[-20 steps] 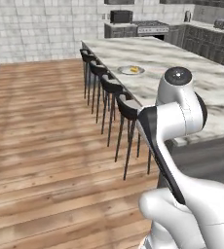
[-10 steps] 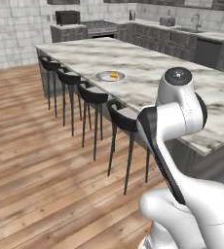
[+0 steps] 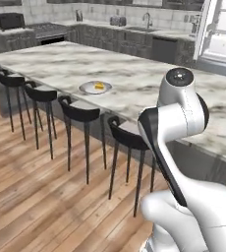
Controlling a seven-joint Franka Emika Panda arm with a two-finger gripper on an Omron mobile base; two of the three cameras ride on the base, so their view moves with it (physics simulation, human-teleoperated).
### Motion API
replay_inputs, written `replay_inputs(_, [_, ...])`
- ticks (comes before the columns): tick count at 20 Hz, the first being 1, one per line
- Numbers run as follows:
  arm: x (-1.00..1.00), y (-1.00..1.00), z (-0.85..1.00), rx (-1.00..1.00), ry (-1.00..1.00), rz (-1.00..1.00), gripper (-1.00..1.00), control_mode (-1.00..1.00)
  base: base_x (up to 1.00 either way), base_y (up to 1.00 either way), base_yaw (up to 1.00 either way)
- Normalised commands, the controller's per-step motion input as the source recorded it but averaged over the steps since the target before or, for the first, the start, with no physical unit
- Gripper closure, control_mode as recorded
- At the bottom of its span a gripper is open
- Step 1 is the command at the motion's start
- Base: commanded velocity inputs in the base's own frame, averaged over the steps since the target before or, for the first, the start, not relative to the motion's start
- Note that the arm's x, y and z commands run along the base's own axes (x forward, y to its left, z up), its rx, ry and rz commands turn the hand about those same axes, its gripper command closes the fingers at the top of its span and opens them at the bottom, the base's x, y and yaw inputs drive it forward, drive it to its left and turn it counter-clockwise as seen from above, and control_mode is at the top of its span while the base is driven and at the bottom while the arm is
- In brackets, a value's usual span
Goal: Take the cheese, fish, and carrot from the fridge and place them on the plate on the dining counter to create an appetizer plate.
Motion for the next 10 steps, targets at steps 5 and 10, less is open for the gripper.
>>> replay_inputs(5, [0.00, 0.00, 0.00, 0.00, 0.00, 0.00, 1.00, 1.00, 0.46, 0.97, -0.47])
replay_inputs(10, [0.00, 0.00, 0.00, 0.00, 0.00, 0.00, 1.00, 1.00, 0.41, 1.00, -0.45])
